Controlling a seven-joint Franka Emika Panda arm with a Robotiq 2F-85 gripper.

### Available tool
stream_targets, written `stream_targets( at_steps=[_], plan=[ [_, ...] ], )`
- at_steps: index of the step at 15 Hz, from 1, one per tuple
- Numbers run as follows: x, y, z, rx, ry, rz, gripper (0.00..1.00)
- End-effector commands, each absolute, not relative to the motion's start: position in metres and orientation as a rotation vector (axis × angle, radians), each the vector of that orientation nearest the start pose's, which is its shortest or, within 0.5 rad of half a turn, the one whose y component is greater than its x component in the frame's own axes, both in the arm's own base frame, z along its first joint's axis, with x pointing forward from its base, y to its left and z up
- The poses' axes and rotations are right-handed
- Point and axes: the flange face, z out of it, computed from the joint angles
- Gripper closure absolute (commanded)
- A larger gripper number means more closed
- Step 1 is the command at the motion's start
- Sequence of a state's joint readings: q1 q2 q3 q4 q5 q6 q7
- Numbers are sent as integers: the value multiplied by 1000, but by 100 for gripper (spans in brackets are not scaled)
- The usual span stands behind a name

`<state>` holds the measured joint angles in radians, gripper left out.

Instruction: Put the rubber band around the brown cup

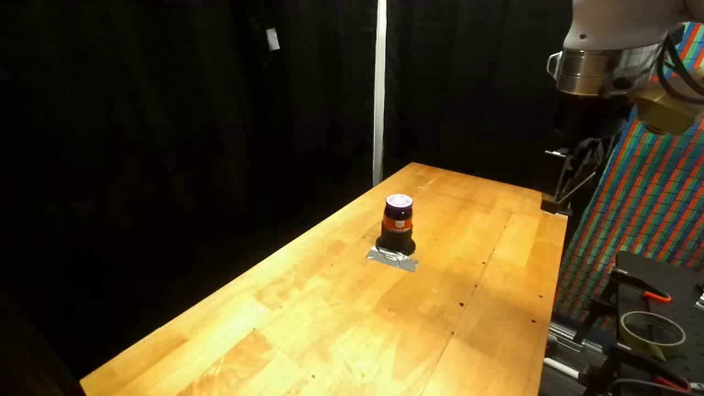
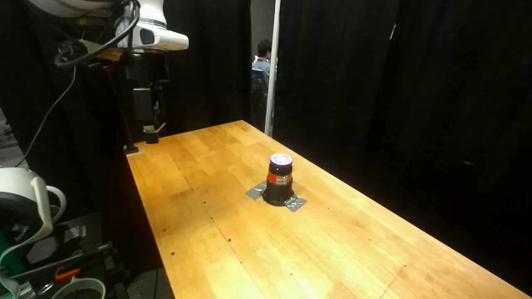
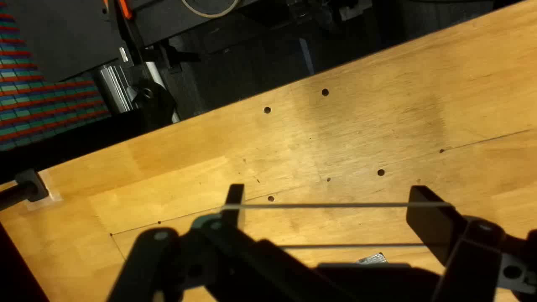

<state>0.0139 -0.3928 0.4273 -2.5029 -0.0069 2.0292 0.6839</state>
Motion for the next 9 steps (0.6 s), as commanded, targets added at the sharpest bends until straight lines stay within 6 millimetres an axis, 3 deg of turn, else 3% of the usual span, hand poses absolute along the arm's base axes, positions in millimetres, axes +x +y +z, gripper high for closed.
stream_targets(
  at_steps=[1,6,9],
  plan=[
    [371,174,403,-3309,462,15,0],
    [372,175,406,-3306,461,7,0],
    [394,174,398,-3338,322,-63,0]
  ],
)
